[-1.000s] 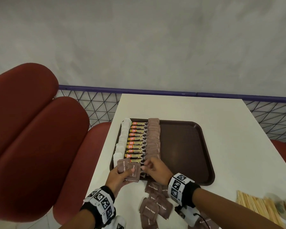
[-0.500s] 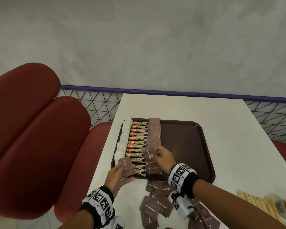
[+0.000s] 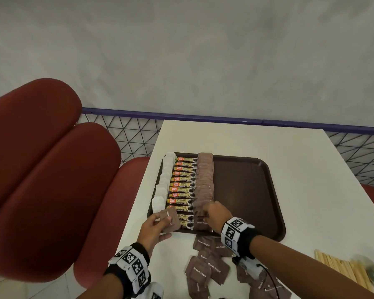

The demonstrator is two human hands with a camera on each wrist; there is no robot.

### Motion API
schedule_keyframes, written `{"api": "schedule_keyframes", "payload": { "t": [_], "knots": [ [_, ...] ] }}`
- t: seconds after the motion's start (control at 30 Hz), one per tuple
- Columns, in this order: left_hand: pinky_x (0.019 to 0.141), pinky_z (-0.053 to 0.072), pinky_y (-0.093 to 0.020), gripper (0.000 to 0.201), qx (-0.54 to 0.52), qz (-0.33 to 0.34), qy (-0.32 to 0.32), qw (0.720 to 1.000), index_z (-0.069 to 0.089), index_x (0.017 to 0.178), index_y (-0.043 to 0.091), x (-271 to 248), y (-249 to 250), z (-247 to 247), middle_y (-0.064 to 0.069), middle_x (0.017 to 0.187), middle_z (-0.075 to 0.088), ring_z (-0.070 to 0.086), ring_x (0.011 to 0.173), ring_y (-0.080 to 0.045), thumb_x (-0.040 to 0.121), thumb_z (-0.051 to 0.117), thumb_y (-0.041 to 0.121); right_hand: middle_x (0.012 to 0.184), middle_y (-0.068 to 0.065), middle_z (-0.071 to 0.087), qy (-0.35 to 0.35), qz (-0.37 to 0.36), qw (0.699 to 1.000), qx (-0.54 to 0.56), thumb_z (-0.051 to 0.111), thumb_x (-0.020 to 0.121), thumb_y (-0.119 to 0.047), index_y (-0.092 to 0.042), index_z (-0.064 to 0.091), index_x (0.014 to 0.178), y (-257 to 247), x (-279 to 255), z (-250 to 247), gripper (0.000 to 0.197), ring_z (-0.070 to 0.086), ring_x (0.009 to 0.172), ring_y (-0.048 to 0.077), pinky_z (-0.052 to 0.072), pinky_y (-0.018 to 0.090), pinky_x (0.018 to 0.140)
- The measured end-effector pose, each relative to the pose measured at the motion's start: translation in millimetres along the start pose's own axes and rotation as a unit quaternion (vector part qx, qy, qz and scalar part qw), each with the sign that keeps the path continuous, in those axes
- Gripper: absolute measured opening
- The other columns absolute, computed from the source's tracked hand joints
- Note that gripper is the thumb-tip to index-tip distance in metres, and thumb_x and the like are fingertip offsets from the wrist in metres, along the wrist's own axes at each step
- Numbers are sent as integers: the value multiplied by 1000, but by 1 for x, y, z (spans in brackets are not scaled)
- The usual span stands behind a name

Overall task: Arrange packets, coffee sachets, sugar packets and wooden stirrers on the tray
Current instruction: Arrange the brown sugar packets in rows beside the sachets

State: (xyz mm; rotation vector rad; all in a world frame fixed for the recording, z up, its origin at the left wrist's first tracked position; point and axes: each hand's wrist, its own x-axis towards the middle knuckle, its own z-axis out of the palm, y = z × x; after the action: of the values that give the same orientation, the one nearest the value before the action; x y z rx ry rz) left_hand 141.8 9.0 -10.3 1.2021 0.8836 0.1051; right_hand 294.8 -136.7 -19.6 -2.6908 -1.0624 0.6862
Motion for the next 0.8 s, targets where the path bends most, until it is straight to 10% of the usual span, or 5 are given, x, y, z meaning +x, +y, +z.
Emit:
{"api": "schedule_keyframes", "payload": {
  "t": [0.4, 0.8],
  "knots": [
    [74, 50, -28, 14, 27, 2, -10, 1000, 64, 102, 12, 1, 3, 6, -13, 106, 66, 61, 96, -23, 88, 62, 15, 134, 7, 39, 95, -47, 992, -72, 54, 84, -8, -11, 38, 130, -3, -6, 6, 49, 36, 123, 26, 37, 35, 97],
    [67, 53, -27, 9, -28, 28, -30, 999, 51, 91, 10, 3, 15, 25, -15, 91, 67, 66, 76, -23, 89, 59, 7, 92, -2, 49, 119, -41, 947, 294, 57, 90, -20, -8, 60, 106, 4, -12, -12, 20, 46, 94, 13, 36, 12, 75]
  ]
}}
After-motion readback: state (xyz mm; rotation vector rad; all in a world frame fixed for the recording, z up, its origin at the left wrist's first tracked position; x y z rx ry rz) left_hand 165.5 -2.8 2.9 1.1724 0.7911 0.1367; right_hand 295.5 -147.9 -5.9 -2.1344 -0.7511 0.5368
